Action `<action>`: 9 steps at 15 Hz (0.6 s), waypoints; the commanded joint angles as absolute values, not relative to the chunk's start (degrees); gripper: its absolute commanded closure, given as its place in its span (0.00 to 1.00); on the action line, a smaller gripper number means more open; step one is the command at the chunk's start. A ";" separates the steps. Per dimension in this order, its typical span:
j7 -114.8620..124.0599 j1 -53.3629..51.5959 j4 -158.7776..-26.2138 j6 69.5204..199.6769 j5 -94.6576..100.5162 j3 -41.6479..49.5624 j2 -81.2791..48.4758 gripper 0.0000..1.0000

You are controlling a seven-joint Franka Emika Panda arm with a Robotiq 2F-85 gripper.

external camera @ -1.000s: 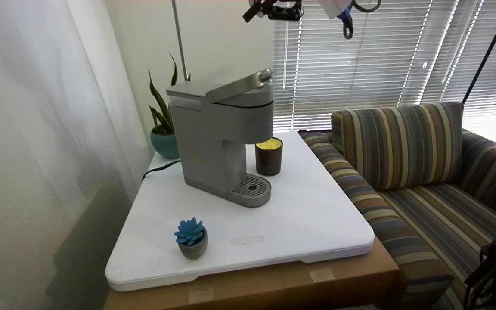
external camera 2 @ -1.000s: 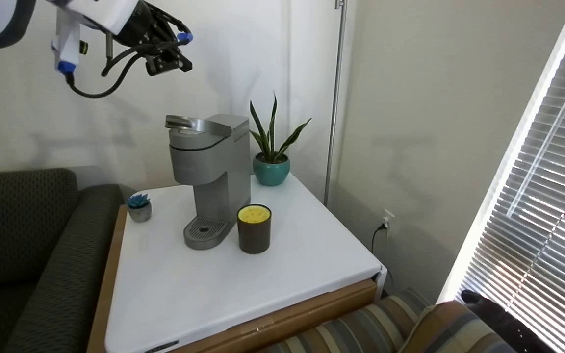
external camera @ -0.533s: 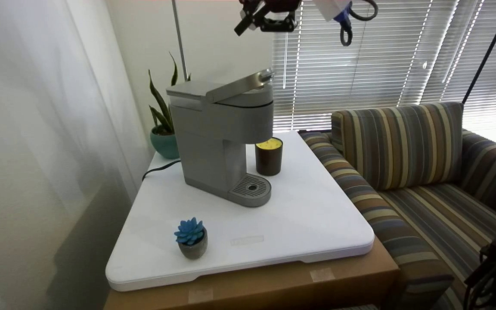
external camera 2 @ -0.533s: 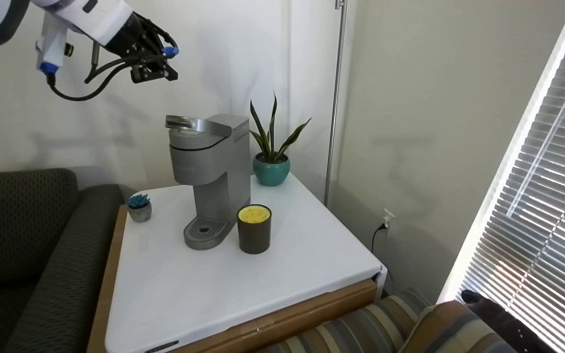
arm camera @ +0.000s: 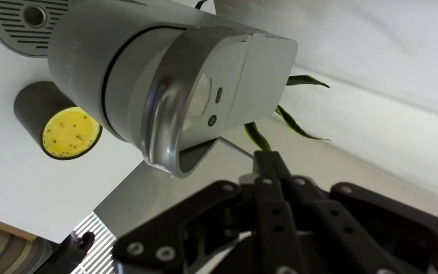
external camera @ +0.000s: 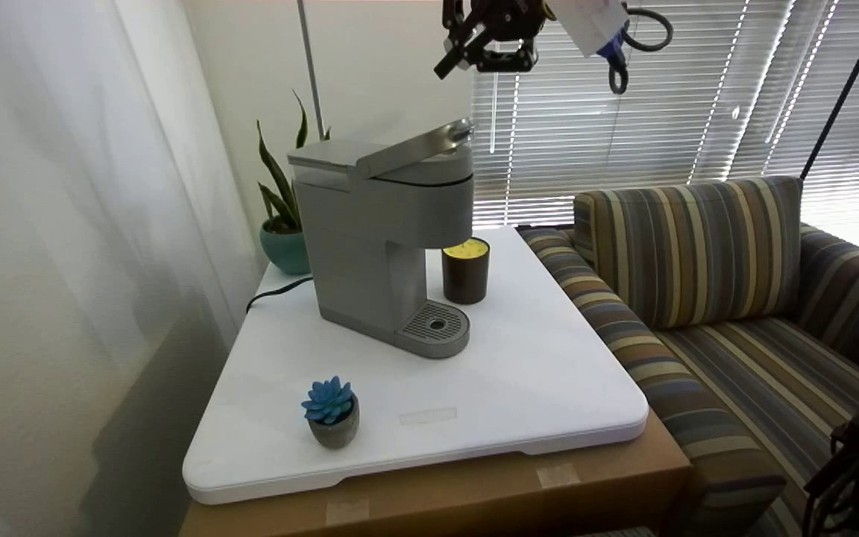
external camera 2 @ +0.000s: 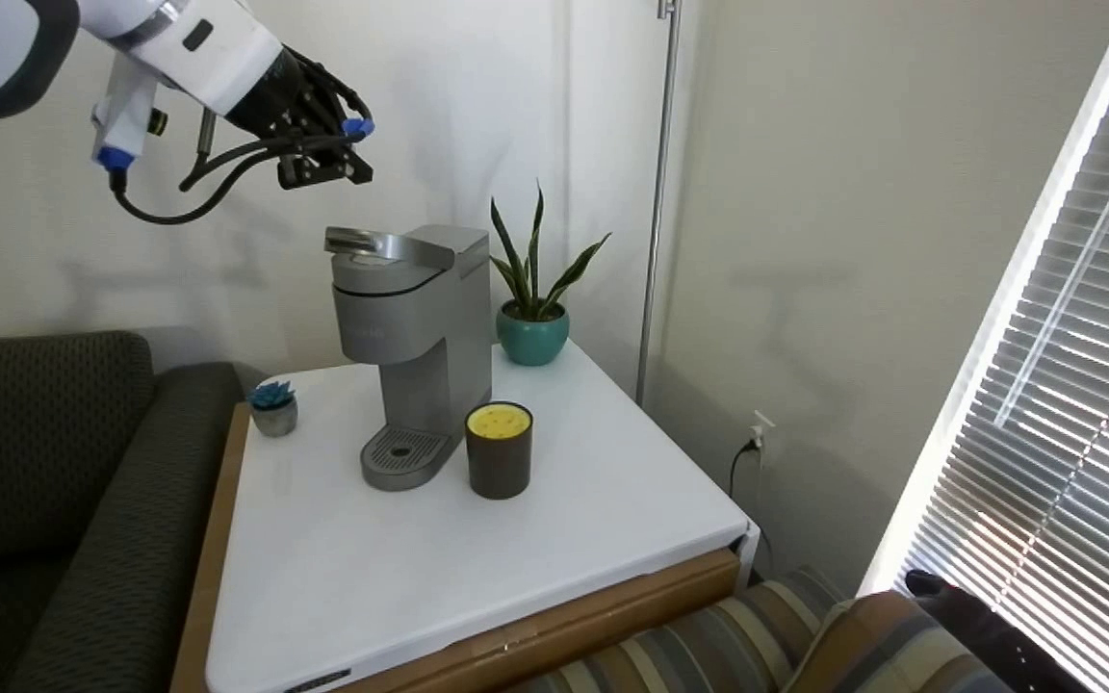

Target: Close the lid of the coffee marker

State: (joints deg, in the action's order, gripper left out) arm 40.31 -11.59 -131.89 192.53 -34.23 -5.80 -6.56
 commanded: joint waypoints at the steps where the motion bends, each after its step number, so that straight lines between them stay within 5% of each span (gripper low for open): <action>1: 41.09 -10.49 -133.77 192.73 -35.37 -6.83 -6.20 1.00; 9: 42.70 -10.48 -135.25 191.93 -34.97 -6.90 -6.83 1.00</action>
State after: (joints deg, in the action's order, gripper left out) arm 42.17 -11.55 -134.67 192.45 -34.23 -5.84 -6.61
